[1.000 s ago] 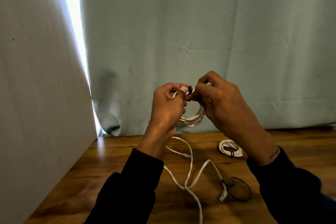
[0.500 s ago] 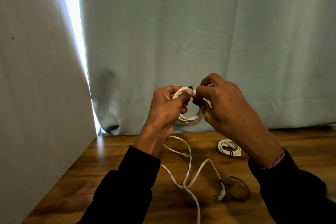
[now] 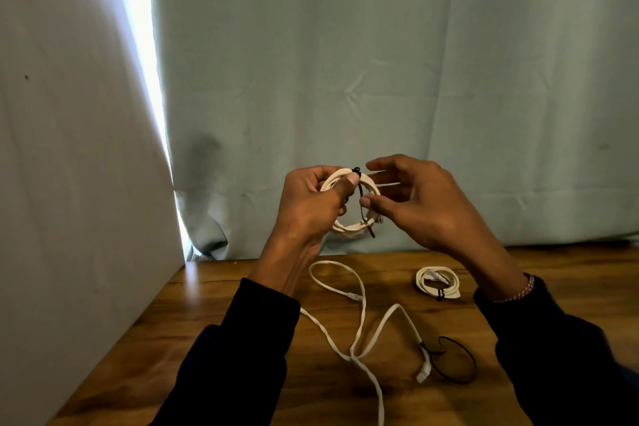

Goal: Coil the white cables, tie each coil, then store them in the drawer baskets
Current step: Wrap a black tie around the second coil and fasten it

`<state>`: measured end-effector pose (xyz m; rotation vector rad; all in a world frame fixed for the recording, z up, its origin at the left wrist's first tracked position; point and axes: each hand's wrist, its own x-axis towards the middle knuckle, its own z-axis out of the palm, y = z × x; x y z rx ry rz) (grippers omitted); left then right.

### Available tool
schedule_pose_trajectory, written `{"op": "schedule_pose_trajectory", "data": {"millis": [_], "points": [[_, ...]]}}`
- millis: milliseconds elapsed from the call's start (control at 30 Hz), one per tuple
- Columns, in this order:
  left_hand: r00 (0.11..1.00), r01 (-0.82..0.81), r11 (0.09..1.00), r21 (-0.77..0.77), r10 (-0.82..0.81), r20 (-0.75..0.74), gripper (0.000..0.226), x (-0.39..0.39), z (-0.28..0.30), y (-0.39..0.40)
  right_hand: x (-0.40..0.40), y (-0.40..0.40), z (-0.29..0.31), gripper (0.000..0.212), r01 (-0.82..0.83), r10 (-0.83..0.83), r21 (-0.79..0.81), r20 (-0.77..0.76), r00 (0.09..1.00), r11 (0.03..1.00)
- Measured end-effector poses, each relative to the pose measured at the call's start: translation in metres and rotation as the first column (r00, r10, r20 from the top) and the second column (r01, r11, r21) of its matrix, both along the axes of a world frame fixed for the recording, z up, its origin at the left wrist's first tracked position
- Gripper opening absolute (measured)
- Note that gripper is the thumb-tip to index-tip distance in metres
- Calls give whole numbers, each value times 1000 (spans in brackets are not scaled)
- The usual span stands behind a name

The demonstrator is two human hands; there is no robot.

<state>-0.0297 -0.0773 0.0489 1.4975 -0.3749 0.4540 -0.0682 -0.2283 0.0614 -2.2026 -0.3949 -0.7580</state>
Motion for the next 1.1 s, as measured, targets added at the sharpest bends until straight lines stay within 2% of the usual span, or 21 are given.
{"op": "schedule_pose_trajectory", "data": {"millis": [100, 233, 333, 500, 567, 667, 733, 867, 933, 1000, 1100], "points": [[1000, 4, 999, 40, -5, 19, 17, 0, -2, -2, 6, -3, -3, 50, 48, -48, -5, 17, 999, 999], [997, 49, 994, 94, -54, 49, 20, -5, -4, -9, 10, -1, -9, 32, 189, -174, -53, 206, 963, 981], [996, 53, 992, 118, -61, 63, 20, -7, -4, -12, 11, 0, -15, 36, 211, -184, -60, 302, 935, 976], [993, 95, 990, 108, -102, 57, 21, -4, -4, -6, 9, 3, -13, 28, 106, -113, 39, 314, 943, 994], [989, 128, 986, 106, -134, 57, 19, -5, -3, -3, 8, 1, -10, 30, 51, -71, 85, 249, 966, 995], [980, 181, 981, 73, -186, 69, 15, -5, -1, 2, 2, -8, -1, 33, -121, 107, 154, 98, 989, 981], [972, 220, 975, 45, -222, 76, 12, -4, 1, 6, -1, -11, 3, 28, -214, 203, 244, 69, 977, 946], [959, 262, 963, 64, -267, 91, 12, -7, 3, 8, -1, -5, 1, 19, -219, 174, 462, 138, 975, 860], [956, 272, 959, 77, -278, 90, 13, -7, 3, 8, 0, -5, 1, 28, -208, 160, 544, 136, 978, 813], [948, 301, 951, 64, -306, 91, 13, -6, 2, 7, 0, -6, 1, 33, -207, 151, 547, 146, 978, 811], [924, 373, 928, 17, -373, 86, 14, -5, 2, 6, -1, -3, -1, 20, -232, 117, 531, 242, 963, 815]]}}
